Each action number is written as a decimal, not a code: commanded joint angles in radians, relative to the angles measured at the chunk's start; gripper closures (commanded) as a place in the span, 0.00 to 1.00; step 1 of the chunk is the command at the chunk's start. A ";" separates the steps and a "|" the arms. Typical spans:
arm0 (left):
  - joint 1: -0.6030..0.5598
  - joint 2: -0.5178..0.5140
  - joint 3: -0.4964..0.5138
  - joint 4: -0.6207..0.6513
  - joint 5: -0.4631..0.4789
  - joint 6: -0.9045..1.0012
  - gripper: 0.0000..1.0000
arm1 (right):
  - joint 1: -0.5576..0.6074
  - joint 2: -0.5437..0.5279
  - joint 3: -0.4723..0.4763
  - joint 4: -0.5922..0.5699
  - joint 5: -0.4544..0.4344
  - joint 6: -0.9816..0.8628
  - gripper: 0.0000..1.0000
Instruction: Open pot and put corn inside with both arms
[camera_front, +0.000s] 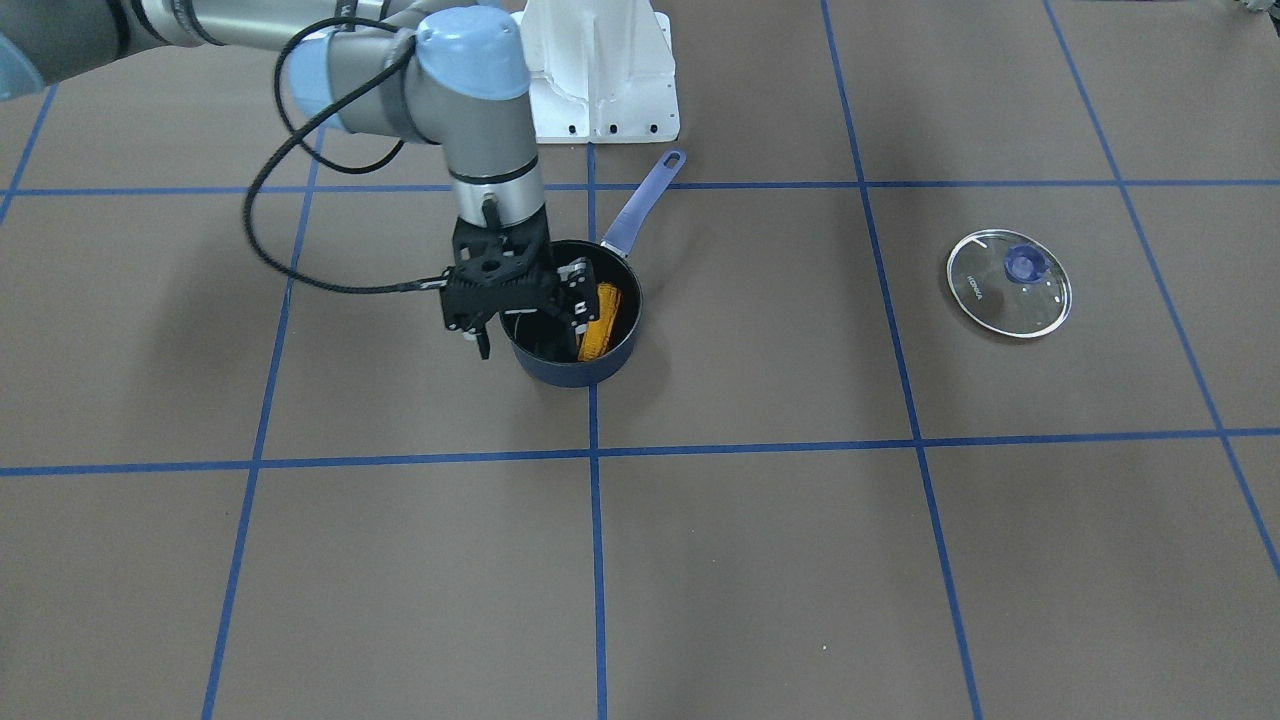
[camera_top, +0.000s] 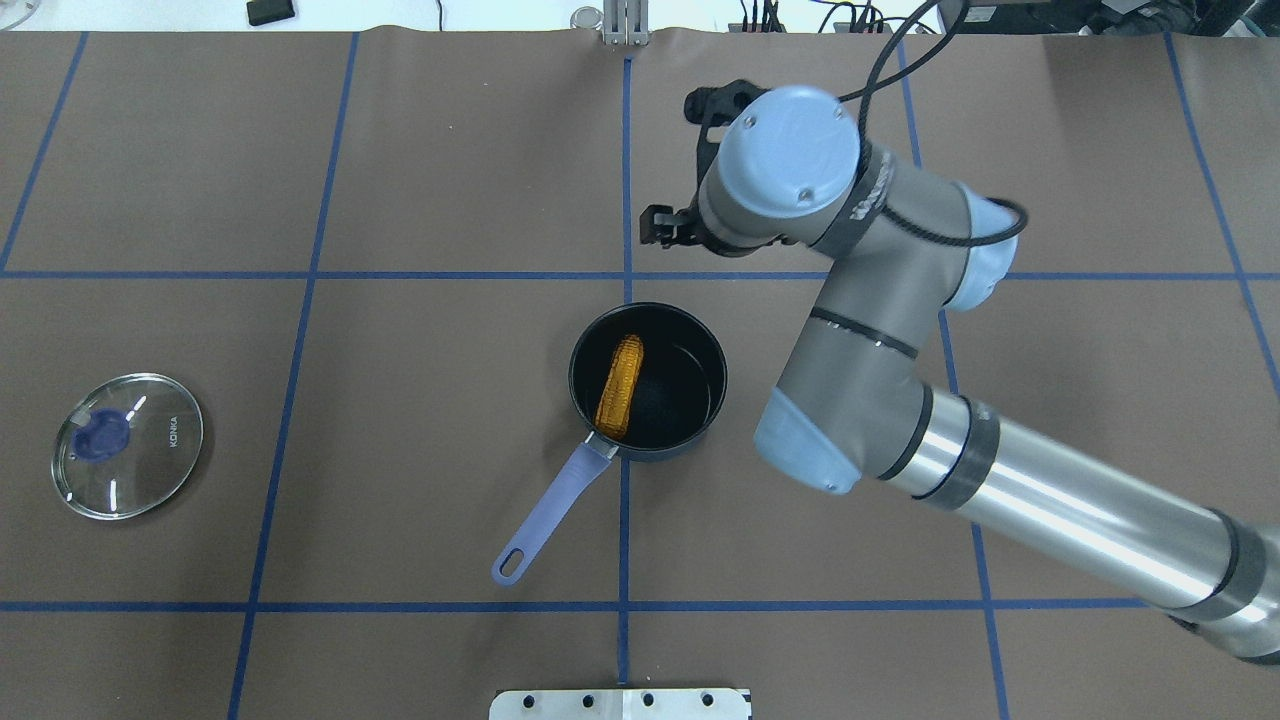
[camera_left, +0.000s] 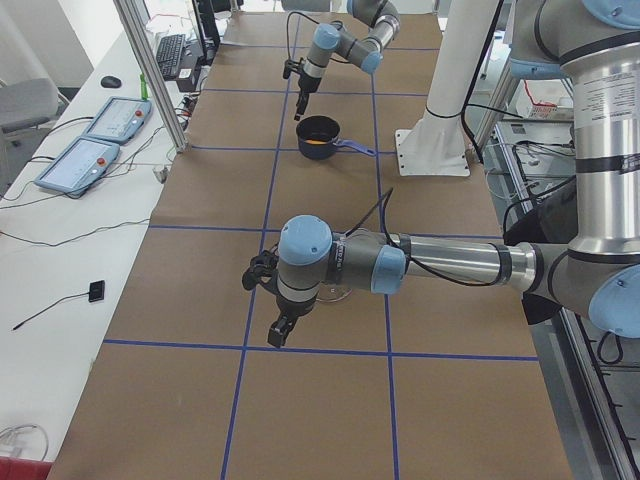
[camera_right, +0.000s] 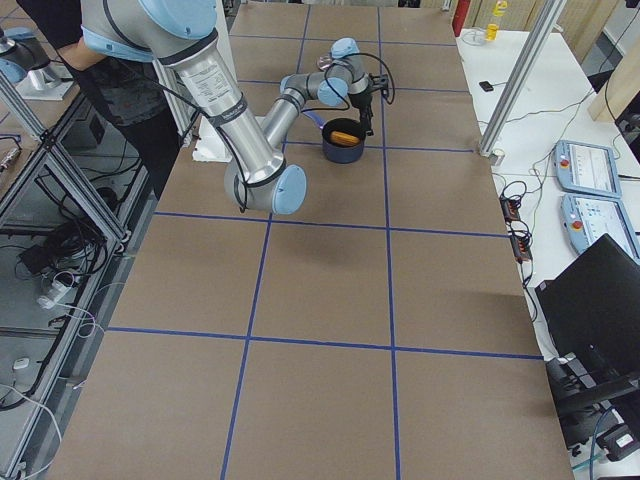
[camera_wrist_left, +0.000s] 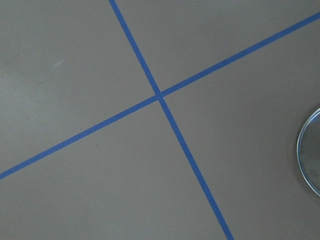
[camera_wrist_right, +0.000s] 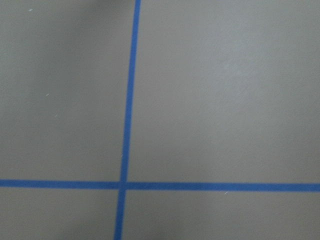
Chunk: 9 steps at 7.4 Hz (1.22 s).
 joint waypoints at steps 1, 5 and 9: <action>0.000 0.003 0.002 0.065 -0.056 -0.004 0.01 | 0.291 -0.116 -0.023 0.000 0.242 -0.369 0.00; -0.003 0.007 0.015 0.206 -0.061 -0.049 0.01 | 0.575 -0.323 -0.067 -0.003 0.437 -0.778 0.00; -0.003 -0.003 0.012 0.197 -0.061 -0.090 0.01 | 0.813 -0.587 -0.062 -0.055 0.502 -1.155 0.00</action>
